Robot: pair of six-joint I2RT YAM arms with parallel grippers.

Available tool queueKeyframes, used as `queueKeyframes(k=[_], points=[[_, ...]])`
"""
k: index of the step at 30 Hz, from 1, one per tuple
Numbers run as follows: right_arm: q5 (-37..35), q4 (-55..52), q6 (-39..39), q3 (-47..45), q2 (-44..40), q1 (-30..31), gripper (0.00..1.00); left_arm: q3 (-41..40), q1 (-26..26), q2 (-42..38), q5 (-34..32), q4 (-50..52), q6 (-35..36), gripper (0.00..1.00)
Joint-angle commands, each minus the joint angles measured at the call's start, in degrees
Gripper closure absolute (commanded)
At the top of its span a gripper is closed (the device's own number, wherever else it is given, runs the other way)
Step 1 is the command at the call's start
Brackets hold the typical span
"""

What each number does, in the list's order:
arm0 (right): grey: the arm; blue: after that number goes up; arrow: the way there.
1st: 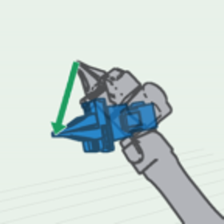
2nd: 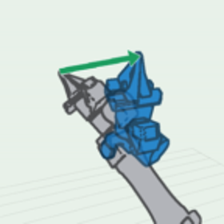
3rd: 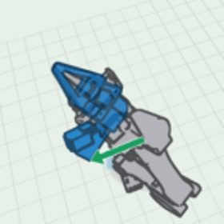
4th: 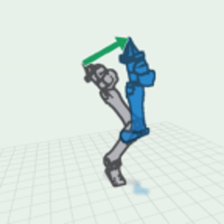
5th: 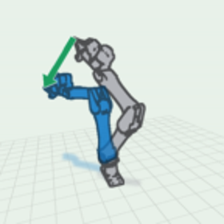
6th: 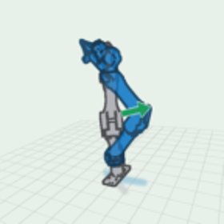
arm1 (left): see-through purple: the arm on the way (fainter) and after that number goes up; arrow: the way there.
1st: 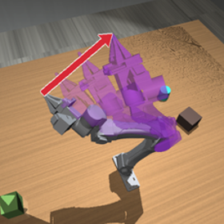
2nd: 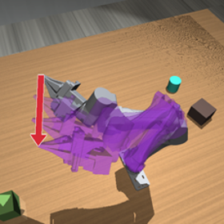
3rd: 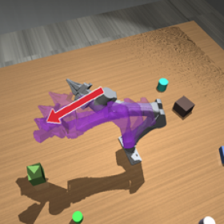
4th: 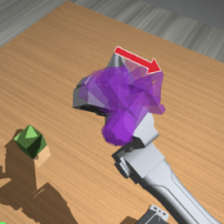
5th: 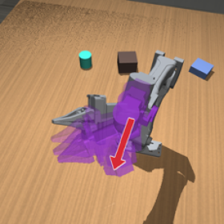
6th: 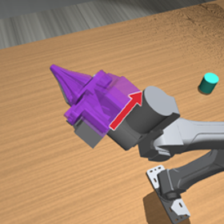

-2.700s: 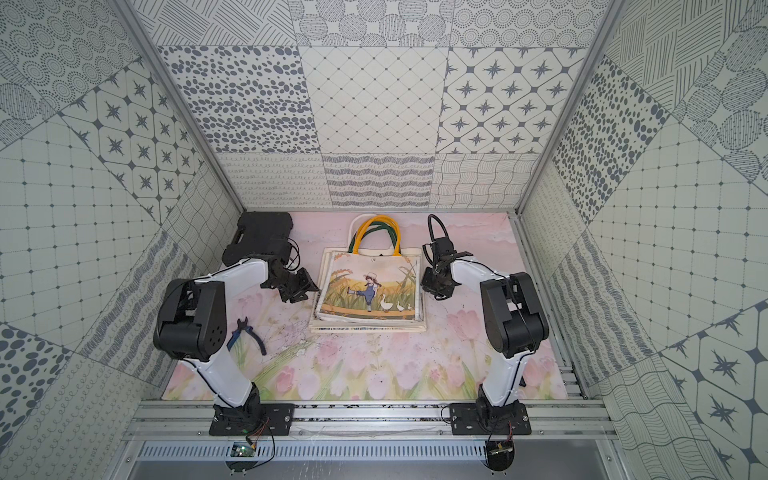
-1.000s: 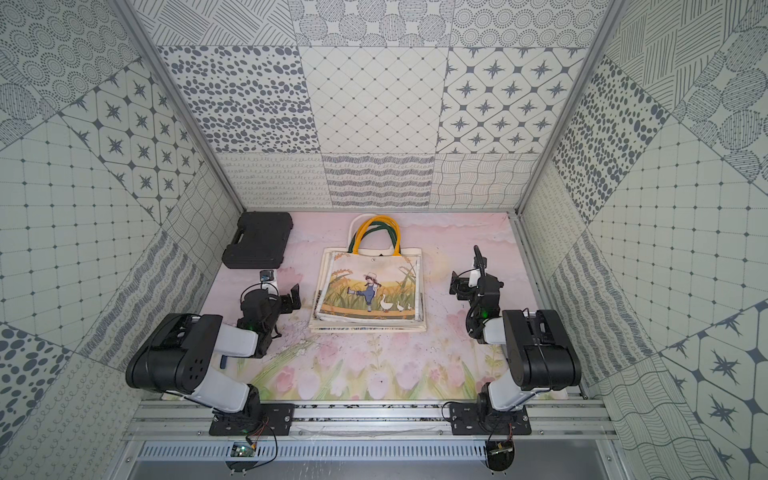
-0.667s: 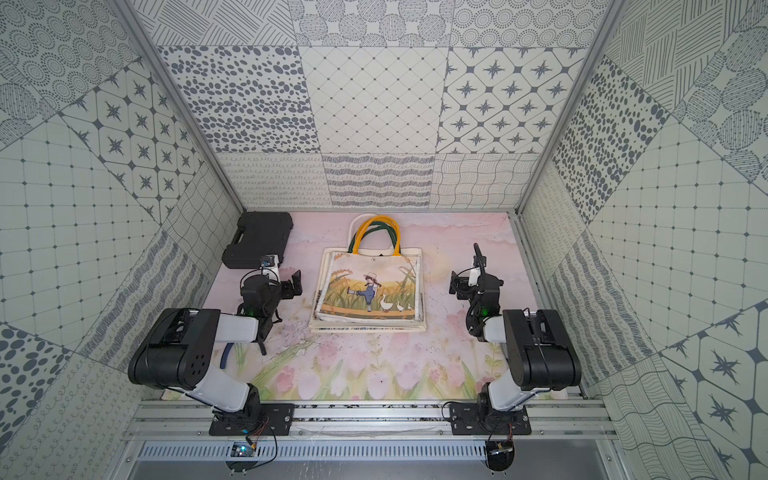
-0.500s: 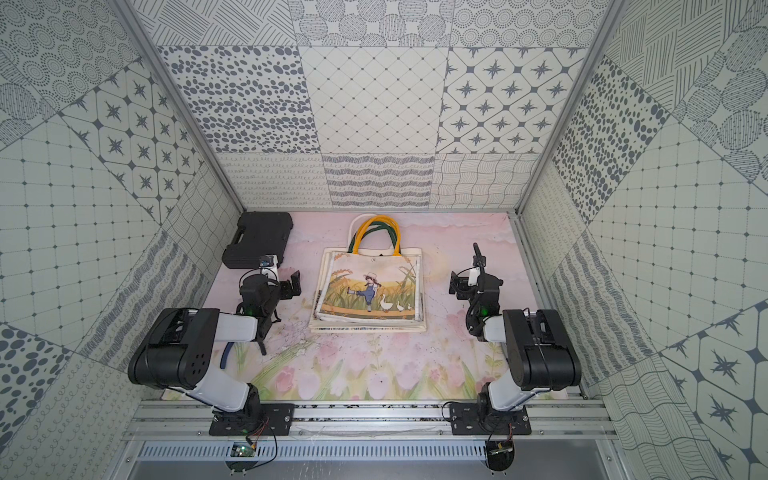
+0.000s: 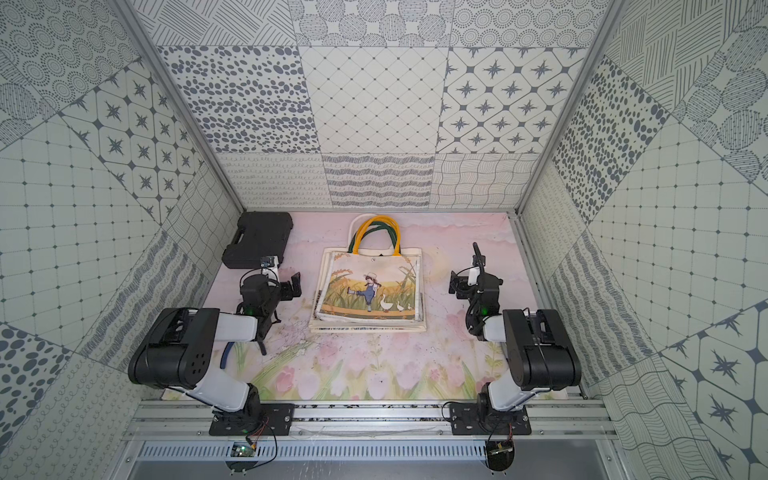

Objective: Put away the canvas bag
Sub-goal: Reset both arms

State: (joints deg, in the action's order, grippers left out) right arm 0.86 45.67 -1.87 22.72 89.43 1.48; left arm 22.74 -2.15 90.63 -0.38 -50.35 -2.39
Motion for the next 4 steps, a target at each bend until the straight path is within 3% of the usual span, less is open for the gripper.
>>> queueKeyframes(k=[1, 4], points=[[-0.23, 1.51, 0.90, 1.19, -0.37, 0.36, 0.01, 0.44, 0.31, 0.05, 0.87, -0.02, 0.81, 0.00], [-0.30, 1.70, 0.83, 0.94, -0.44, 0.46, 0.01, 0.41, 0.35, 0.03, 0.89, -0.02, 0.81, 0.00]])
